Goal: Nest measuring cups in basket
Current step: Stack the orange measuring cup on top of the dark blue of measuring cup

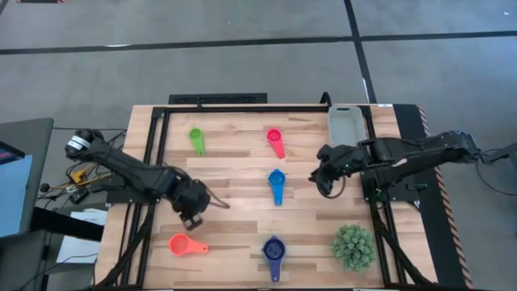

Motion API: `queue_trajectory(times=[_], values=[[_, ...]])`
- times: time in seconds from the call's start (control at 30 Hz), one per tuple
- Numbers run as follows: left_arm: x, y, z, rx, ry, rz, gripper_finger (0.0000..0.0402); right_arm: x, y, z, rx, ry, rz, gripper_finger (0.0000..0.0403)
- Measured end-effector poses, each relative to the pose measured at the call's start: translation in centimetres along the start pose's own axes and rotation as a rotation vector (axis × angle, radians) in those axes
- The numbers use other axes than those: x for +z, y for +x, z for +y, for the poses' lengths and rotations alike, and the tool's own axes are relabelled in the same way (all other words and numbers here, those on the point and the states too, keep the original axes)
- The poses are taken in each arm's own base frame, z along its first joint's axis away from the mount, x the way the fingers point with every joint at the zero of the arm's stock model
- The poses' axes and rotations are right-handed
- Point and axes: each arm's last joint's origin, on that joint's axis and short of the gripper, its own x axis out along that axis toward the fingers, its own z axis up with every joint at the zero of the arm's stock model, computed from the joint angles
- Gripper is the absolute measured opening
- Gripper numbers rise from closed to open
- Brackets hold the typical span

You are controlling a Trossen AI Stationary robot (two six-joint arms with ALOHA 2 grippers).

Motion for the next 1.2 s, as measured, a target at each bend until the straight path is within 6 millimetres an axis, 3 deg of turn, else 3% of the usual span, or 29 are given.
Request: queue_trajectory(times=[0.17, 0.4, 0.7, 1.0, 1.2], values=[[-2.1, 1.8, 0.0, -0.018, 0.116, 0.116, 0.0124, 0.7, 1.6, 0.0, 0.001, 0.048, 0.008, 0.0187], [-4.6, 4.1, -0.1, -0.041, 0.191, 0.137, 0.0143, 0.5, 3.6, 0.9, 0.031, 0.050, 0.042, 0.0246], [-6.2, 6.4, 0.4, -0.081, 0.175, 0.132, 0.0146, 0.5, 5.1, 1.7, 0.063, 0.080, 0.047, 0.0250], [-6.5, 7.8, 1.1, -0.114, 0.175, 0.117, 0.0108, 0.5, 5.0, 1.8, 0.073, 0.126, 0.044, 0.0248], [-5.9, 7.7, 1.0, -0.092, 0.237, 0.006, 0.0024, 0.6, 5.0, 1.8, 0.082, 0.171, 0.038, 0.0226]])
